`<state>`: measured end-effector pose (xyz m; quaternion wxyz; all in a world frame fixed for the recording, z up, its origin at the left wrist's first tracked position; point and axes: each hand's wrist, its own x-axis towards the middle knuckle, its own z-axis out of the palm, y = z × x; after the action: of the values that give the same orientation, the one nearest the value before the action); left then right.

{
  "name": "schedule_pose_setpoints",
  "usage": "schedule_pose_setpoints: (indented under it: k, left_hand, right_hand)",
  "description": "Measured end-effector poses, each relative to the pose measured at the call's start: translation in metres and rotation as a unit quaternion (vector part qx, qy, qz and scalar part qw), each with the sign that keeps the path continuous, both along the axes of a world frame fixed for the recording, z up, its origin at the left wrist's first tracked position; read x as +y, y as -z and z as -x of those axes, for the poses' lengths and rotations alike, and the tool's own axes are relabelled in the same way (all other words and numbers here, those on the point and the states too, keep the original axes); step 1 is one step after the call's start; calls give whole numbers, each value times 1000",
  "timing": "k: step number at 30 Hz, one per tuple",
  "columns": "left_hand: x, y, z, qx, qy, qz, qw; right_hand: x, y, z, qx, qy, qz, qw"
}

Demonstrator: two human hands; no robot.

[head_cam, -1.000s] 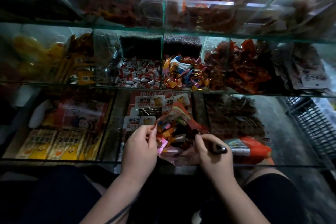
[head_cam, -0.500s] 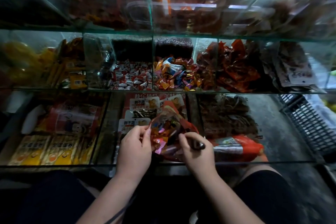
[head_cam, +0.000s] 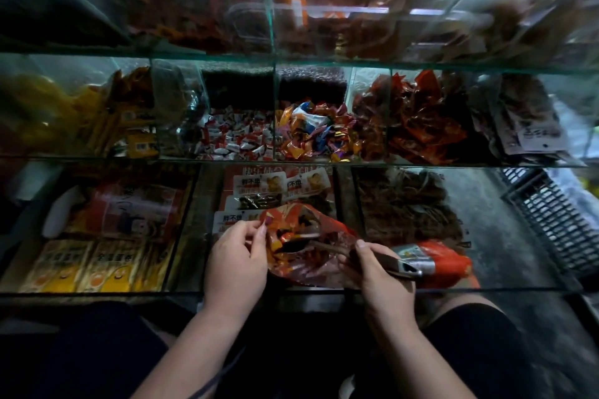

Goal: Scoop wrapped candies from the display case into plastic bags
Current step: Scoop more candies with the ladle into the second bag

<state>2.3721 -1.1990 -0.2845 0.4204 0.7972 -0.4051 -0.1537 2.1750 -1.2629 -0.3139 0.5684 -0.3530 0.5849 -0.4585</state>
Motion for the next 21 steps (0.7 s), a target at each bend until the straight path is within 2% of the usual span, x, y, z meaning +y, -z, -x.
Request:
schedule_pose_setpoints:
  k: [3,7,9,10,14,18,21]
  left_hand:
    - [1,-7,2,-29,-10,14,999]
    - [5,-23,13,-173,44,130,975]
    - [3,-29,23,-159,113,168,966]
    - [2,-31,29,-133,135,160,969]
    - [-1,-33,44,-48,140,18,989]
    - [-5,-30,38,-86,135,-123,979]
    - [-12,-29,33,-78,123,-173,974]
  right_hand:
    - [3,-4,4,-86,28,-28,995]
    - [11,-15,16,-120,25,-30,992]
    - [13,-21,19,-132,25,-34,990]
    - [14,-24,20,-137,23,-35,990]
    - [17,-30,20,-144,9,-29,989]
    - [22,-36,29,-143,16,-23,989]
    - [28,-50,42,-144,9,-12,989]
